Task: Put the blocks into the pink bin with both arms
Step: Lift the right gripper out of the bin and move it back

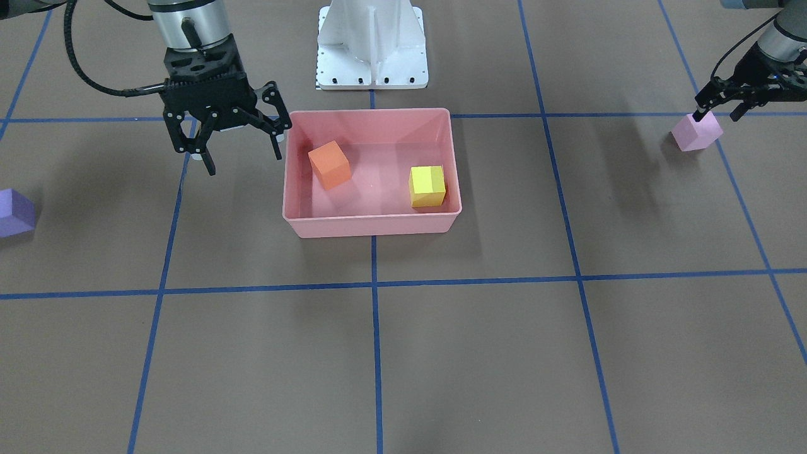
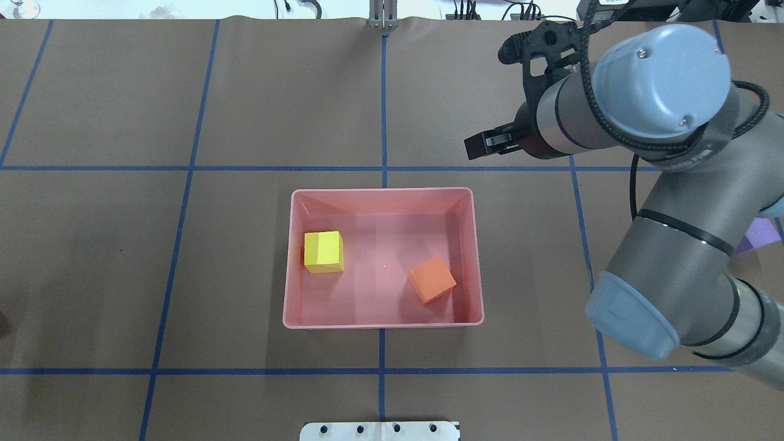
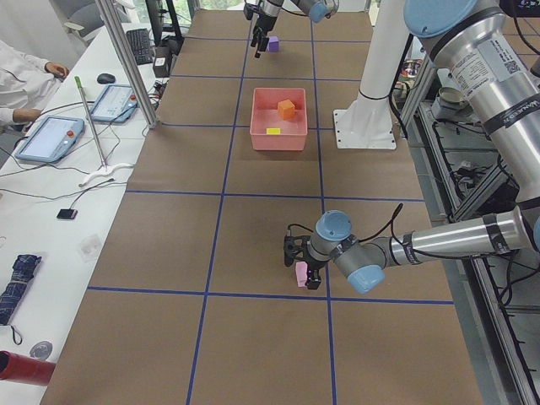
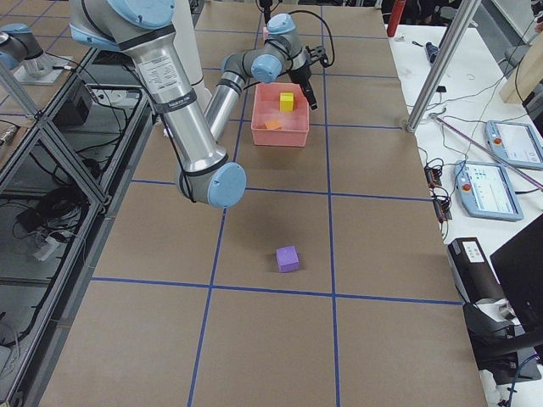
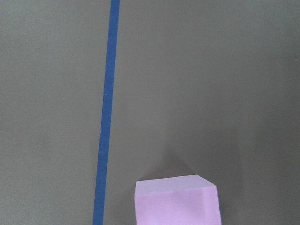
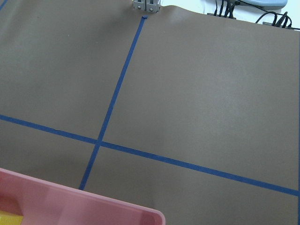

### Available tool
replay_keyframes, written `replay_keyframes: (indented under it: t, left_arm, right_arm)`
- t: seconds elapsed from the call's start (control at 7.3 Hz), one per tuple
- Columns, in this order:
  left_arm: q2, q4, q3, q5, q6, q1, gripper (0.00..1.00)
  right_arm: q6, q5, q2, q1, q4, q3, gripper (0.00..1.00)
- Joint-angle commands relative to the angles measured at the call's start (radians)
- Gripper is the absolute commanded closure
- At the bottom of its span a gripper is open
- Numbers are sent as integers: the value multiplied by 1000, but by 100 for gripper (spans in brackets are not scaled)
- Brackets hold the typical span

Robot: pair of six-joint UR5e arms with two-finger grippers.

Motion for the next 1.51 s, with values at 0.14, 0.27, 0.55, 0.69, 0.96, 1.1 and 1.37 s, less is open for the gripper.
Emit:
replay_keyframes:
  t: [0.14,0.27,0.55,0.69,0.96,1.1,1.37]
  left_arm:
    - [-7,0,11,7,-14,39,0]
    - [-20,0,26,10,-14,52,0]
    - [-50,1,59,16,-14,79,0]
    - [-64,1,76,28,-12,90,0]
    - [-64,1,82,89,-4,139,13]
    - [-66,0,82,100,-1,150,59]
    - [-67,-2,44,93,6,149,97]
  right_arm:
    - [-142,100,-79,105,0,11,0]
    - [-182,135,-102,138,0,11,0]
    - [-247,140,-145,167,-2,9,0]
    - [-250,140,-160,168,0,8,0]
    - [-275,192,-189,193,0,6,0]
    - [-330,230,-210,233,0,6,0]
    - [-463,313,-288,335,-2,6,0]
